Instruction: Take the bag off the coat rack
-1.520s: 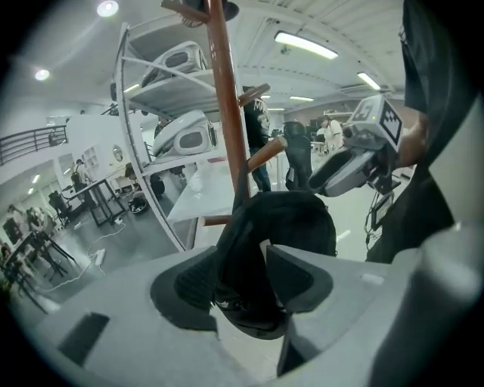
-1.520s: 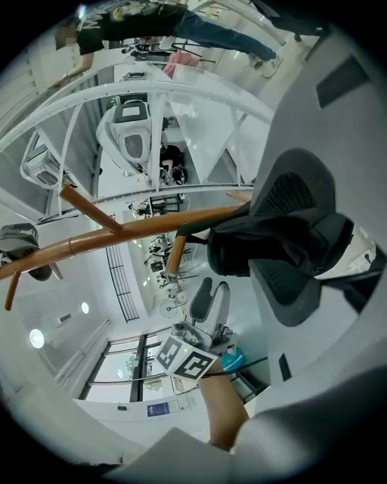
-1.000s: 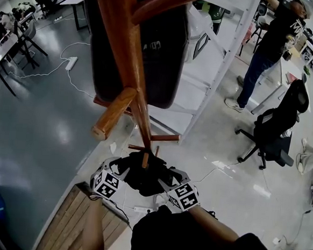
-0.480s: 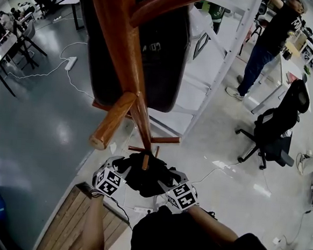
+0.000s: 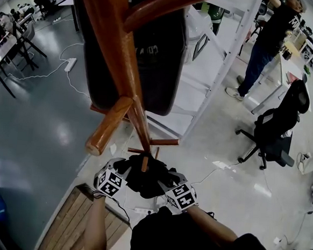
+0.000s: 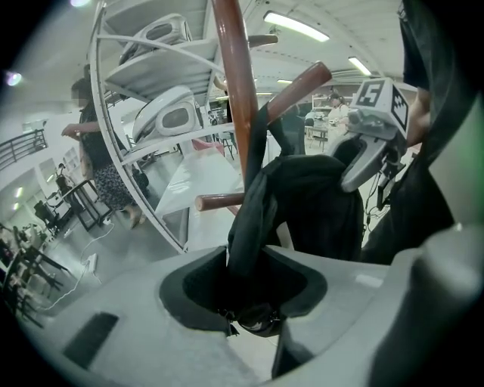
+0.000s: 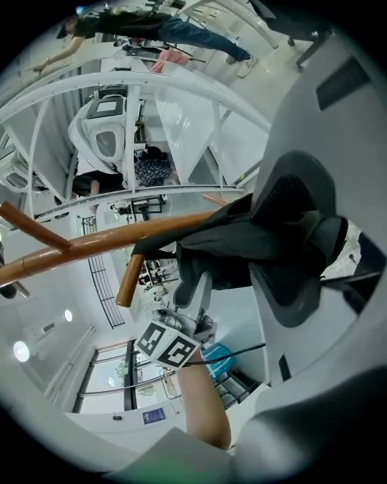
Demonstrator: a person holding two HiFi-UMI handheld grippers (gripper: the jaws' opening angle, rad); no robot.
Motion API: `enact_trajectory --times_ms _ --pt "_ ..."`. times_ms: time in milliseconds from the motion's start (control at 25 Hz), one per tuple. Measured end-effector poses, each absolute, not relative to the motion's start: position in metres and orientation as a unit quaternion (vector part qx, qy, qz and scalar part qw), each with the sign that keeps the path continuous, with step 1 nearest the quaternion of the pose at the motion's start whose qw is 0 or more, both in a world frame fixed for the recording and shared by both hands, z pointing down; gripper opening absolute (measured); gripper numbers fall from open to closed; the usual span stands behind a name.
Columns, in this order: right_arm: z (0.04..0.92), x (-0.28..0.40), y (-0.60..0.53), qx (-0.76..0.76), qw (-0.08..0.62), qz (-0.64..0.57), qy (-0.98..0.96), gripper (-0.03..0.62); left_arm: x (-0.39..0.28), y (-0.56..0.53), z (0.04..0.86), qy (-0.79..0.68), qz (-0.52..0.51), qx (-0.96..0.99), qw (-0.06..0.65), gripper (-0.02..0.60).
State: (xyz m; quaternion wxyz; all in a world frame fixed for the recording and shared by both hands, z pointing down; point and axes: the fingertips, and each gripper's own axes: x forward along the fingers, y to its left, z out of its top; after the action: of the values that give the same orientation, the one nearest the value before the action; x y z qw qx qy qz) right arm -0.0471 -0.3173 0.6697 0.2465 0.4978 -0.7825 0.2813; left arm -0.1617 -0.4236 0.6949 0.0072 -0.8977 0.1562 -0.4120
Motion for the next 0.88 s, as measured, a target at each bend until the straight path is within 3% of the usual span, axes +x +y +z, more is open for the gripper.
enact_trajectory --times_ms 400,880 --pt "0.669 -0.039 -0.319 0.512 0.246 0.278 -0.774 0.080 -0.162 -0.419 0.694 0.150 -0.407 -0.901 -0.022 0.101" --pt "0.664 -0.038 -0.315 0.505 0.246 0.278 -0.779 0.066 -0.164 -0.407 0.689 0.165 -0.403 -0.900 -0.016 0.083"
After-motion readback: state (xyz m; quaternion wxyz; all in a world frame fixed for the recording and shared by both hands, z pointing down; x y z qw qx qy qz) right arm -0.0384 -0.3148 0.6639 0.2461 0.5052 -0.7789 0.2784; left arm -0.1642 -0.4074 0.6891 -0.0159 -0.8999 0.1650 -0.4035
